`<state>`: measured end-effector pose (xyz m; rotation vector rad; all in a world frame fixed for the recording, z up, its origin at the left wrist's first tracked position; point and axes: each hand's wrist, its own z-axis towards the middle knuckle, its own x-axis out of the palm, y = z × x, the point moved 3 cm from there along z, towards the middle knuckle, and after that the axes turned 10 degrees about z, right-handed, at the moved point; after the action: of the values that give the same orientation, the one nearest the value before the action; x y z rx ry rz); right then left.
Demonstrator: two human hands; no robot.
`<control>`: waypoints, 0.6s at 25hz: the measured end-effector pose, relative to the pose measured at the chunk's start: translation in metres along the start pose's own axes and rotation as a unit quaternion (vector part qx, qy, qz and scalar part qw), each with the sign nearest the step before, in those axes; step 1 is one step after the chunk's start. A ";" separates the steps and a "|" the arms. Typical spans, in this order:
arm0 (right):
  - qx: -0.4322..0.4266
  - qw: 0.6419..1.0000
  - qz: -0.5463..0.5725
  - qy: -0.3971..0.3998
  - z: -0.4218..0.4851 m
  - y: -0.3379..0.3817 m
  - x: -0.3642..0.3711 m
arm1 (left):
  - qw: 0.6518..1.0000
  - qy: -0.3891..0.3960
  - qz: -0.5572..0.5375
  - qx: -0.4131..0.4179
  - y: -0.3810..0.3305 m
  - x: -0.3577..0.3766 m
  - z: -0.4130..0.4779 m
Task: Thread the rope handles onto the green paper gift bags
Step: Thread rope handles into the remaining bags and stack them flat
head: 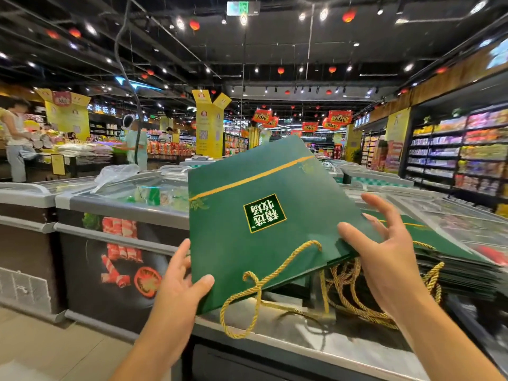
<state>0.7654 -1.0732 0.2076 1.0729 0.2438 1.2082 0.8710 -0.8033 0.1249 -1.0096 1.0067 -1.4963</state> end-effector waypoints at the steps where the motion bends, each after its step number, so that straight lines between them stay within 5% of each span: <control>1: 0.000 0.998 -0.057 0.021 0.004 0.001 -0.003 | 1.000 -0.003 0.019 0.010 -0.005 -0.001 0.005; 5: -0.005 0.973 -0.223 0.067 0.015 0.006 -0.011 | 0.991 -0.011 0.113 0.065 -0.029 0.007 0.029; 15: -0.027 0.867 -0.495 0.042 0.082 0.072 -0.090 | 0.935 0.122 0.294 0.155 -0.098 0.116 0.083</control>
<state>0.7386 -1.1965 0.2727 0.6702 0.7233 0.3166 0.9072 -0.9130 0.2534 -0.2561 1.0823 -1.2302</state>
